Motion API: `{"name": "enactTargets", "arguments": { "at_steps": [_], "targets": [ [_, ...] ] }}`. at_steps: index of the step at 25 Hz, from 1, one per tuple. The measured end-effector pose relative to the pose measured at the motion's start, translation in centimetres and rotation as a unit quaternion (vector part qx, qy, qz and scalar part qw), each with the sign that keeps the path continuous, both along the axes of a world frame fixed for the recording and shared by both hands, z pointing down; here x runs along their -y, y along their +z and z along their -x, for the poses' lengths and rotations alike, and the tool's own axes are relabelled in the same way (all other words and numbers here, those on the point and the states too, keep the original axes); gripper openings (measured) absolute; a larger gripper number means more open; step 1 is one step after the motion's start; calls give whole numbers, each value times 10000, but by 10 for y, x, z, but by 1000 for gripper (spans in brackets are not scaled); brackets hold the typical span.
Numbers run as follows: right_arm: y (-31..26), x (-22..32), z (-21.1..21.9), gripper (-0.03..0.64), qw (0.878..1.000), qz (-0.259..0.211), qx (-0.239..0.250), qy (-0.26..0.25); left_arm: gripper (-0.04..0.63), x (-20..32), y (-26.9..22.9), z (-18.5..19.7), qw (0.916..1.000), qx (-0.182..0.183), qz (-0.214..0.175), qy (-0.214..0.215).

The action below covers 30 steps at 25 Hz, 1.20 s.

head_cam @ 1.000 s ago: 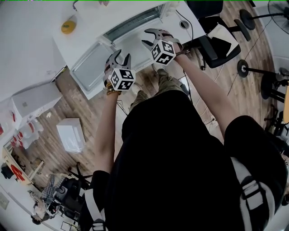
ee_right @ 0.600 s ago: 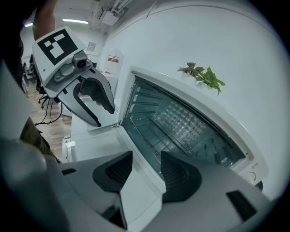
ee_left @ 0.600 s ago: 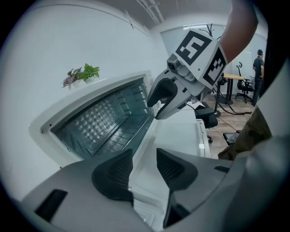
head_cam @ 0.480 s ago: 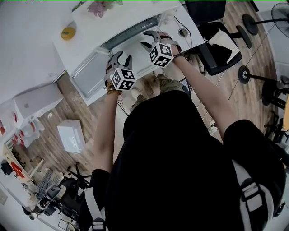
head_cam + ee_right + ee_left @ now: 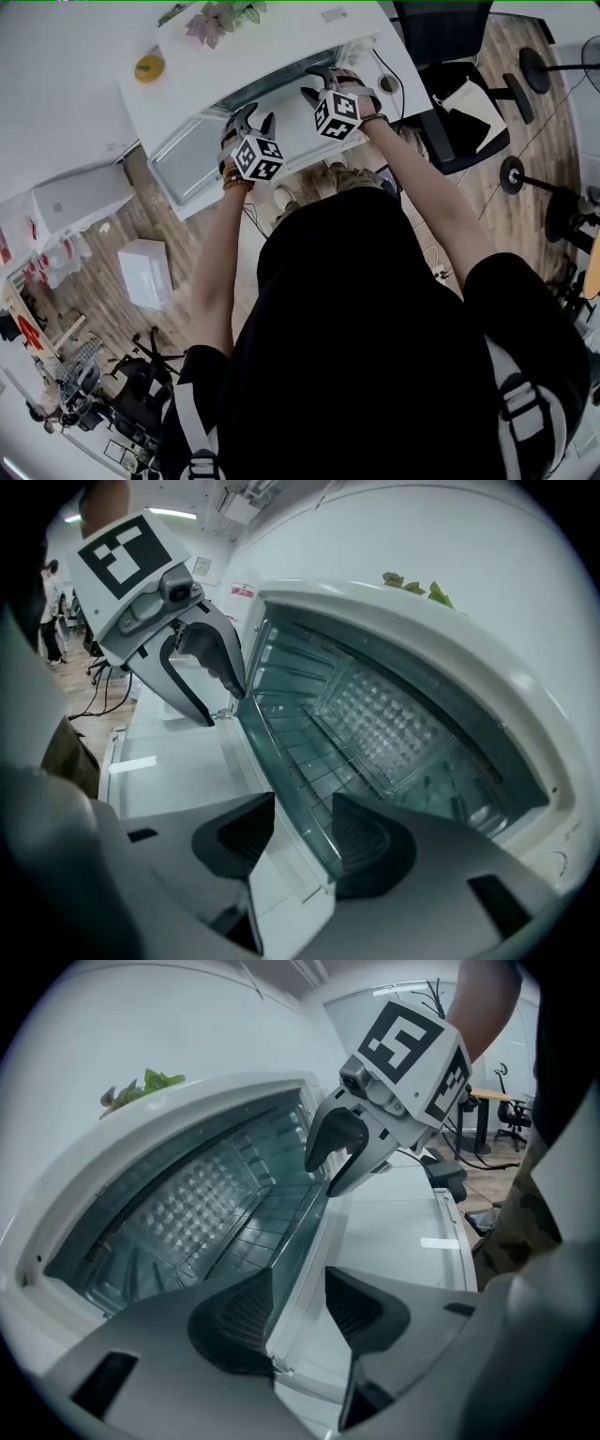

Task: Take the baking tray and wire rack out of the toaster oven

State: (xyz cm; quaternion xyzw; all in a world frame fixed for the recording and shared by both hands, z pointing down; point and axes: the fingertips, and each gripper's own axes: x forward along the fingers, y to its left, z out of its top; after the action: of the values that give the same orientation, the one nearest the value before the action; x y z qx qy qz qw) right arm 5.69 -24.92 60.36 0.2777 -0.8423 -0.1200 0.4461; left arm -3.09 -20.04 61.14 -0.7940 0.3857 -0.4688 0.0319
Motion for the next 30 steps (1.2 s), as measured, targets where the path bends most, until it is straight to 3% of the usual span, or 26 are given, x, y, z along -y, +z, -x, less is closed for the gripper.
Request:
{"name": "enactTargets", "arguments": {
  "at_steps": [10, 18, 27, 30],
  "targets": [
    [20, 31, 5, 187, 9990, -265, -281, -217, 181, 37, 21, 3, 9984, 505, -55, -235],
    [48, 37, 16, 176, 9964, -132, -627, -553, 181, 57, 38, 5, 9963, 814, -24, -287],
    [67, 45, 24, 170, 9931, 3, -951, -683, 181, 65, 57, 8, 9939, 959, 343, -420],
    [65, 51, 24, 95, 9923, -143, -1029, -670, 181, 70, 60, 9, 9935, 907, 444, -531]
  ]
}}
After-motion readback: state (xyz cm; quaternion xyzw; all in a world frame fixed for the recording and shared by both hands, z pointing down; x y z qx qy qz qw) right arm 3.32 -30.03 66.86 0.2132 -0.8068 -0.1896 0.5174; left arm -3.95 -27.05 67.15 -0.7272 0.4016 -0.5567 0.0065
